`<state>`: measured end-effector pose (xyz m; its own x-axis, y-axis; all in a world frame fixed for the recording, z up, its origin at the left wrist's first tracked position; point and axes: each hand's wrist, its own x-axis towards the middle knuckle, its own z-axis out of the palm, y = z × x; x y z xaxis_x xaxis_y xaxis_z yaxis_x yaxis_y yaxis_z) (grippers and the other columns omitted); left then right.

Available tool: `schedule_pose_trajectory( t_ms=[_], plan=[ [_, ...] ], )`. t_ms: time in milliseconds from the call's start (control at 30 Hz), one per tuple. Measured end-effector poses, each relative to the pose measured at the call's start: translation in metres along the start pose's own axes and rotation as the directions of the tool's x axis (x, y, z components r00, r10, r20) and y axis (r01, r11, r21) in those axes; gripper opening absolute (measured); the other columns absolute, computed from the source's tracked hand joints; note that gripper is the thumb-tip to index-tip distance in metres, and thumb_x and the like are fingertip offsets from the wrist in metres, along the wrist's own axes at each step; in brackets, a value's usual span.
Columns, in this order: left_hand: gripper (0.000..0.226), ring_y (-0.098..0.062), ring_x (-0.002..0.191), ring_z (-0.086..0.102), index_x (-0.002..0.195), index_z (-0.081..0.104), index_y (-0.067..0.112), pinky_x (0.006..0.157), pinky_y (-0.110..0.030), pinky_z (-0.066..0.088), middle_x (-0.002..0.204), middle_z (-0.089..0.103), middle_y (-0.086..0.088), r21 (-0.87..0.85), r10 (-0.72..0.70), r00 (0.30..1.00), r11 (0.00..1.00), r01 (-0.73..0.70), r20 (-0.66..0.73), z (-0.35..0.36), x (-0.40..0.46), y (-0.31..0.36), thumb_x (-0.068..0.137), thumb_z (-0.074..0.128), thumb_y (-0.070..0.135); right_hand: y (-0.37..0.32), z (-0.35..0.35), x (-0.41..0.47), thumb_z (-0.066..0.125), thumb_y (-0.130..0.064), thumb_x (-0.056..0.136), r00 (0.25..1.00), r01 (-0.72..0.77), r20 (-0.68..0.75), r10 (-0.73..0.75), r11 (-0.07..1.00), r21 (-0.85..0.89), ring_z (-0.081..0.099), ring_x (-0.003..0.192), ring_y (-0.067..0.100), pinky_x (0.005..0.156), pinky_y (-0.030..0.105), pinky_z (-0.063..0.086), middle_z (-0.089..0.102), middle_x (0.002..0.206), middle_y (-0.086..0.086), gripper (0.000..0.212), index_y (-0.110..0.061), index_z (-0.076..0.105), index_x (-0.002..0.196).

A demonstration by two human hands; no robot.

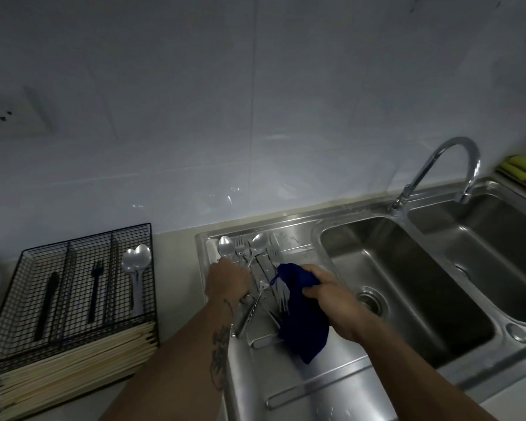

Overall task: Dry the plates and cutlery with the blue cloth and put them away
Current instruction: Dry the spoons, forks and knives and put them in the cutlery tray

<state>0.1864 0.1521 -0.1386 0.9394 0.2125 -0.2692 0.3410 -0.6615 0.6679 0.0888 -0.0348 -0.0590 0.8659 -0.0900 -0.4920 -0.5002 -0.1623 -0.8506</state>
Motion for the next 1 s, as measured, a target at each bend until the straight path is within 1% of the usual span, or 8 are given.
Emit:
schedule_pose_trajectory(
  t_ms=[100, 233, 467, 600, 733, 833, 900, 1000],
  plan=[
    [0.033, -0.022, 0.073, 0.066, 0.088, 0.067, 0.006, 0.058, -0.027, 0.056, 0.088, 0.067, -0.008, 0.014, -0.071, 0.997, 0.997, 0.071, -0.011, 0.013, 0.011, 0.005, 0.07, 0.059, 0.034, 0.002, -0.014, 0.008, 0.044, 0.008, 0.092, 0.999, -0.02, 0.033, 0.019, 1.0, 0.021, 0.066, 0.105, 0.039, 0.099, 0.055, 0.052, 0.072, 0.109, 0.013, 0.047, -0.027, 0.069, 0.111],
    [0.036, -0.025, 0.075, 0.067, 0.081, 0.069, 0.005, 0.054, -0.028, 0.052, 0.089, 0.066, -0.011, 0.003, -0.16, 0.987, 0.987, 0.16, 0.007, 0.013, 0.011, 0.021, 0.056, 0.063, 0.029, -0.001, -0.025, 0.014, 0.043, 0.007, 0.092, 0.998, -0.022, 0.066, 0.023, 1.0, -0.013, 0.066, 0.104, 0.036, 0.097, 0.051, 0.053, 0.07, 0.112, 0.011, 0.051, -0.033, 0.066, 0.114],
    [0.029, -0.029, 0.074, 0.069, 0.083, 0.072, 0.003, 0.062, -0.035, 0.06, 0.09, 0.068, -0.016, 0.002, -0.162, 0.987, 0.987, 0.162, -0.022, 0.019, 0.021, 0.02, 0.062, 0.063, 0.022, -0.002, -0.026, 0.023, 0.045, 0.006, 0.091, 0.999, -0.025, 0.045, 0.026, 0.999, -0.026, 0.065, 0.1, 0.031, 0.088, 0.044, 0.054, 0.065, 0.114, 0.008, 0.051, -0.037, 0.055, 0.118],
    [0.022, -0.025, 0.069, 0.068, 0.079, 0.071, 0.007, 0.051, -0.023, 0.048, 0.082, 0.07, -0.011, -0.003, -0.144, 0.989, 0.99, 0.144, 0.033, 0.009, 0.017, 0.022, 0.07, 0.066, 0.025, -0.005, -0.023, 0.024, 0.045, 0.005, 0.092, 0.999, -0.031, 0.042, 0.032, 0.999, -0.016, 0.064, 0.097, 0.028, 0.079, 0.037, 0.055, 0.064, 0.112, 0.007, 0.048, -0.031, 0.053, 0.123],
    [0.026, -0.026, 0.076, 0.067, 0.074, 0.067, 0.014, 0.077, -0.035, 0.057, 0.075, 0.069, -0.004, 0.029, -0.141, 0.988, 0.99, 0.139, 0.064, -0.002, 0.016, 0.021, 0.065, 0.059, 0.038, -0.008, -0.017, 0.026, 0.045, 0.004, 0.092, 0.999, -0.033, 0.023, 0.033, 0.999, 0.001, 0.065, 0.097, 0.027, 0.075, 0.036, 0.053, 0.065, 0.112, 0.007, 0.048, -0.027, 0.054, 0.127],
    [0.023, -0.023, 0.075, 0.067, 0.077, 0.065, 0.014, 0.082, -0.037, 0.055, 0.075, 0.068, -0.002, 0.011, -0.123, 0.988, 0.992, 0.122, 0.095, -0.007, 0.017, 0.021, 0.069, 0.06, 0.035, -0.009, -0.011, 0.026, 0.046, 0.003, 0.092, 0.999, -0.034, 0.018, 0.034, 0.999, -0.01, 0.064, 0.097, 0.027, 0.076, 0.036, 0.053, 0.064, 0.112, 0.007, 0.048, -0.026, 0.054, 0.128],
    [0.019, -0.021, 0.071, 0.065, 0.077, 0.063, 0.012, 0.074, -0.032, 0.055, 0.077, 0.067, -0.004, -0.036, -0.107, 0.988, 0.993, 0.112, 0.115, -0.01, 0.018, 0.021, 0.072, 0.06, 0.03, -0.01, -0.008, 0.024, 0.046, 0.003, 0.092, 0.999, -0.037, 0.021, 0.038, 0.999, -0.015, 0.064, 0.097, 0.027, 0.074, 0.035, 0.052, 0.064, 0.112, 0.007, 0.046, -0.026, 0.053, 0.128],
    [0.015, -0.015, 0.063, 0.058, 0.084, 0.061, 0.008, 0.053, -0.021, 0.044, 0.076, 0.062, -0.004, -0.062, -0.098, 0.988, 0.992, 0.106, 0.117, -0.017, 0.018, 0.021, 0.082, 0.061, 0.022, -0.01, -0.006, 0.02, 0.046, 0.003, 0.093, 0.999, -0.043, 0.024, 0.044, 0.999, -0.016, 0.064, 0.096, 0.028, 0.071, 0.034, 0.052, 0.064, 0.112, 0.008, 0.045, -0.025, 0.053, 0.128]
  ],
)
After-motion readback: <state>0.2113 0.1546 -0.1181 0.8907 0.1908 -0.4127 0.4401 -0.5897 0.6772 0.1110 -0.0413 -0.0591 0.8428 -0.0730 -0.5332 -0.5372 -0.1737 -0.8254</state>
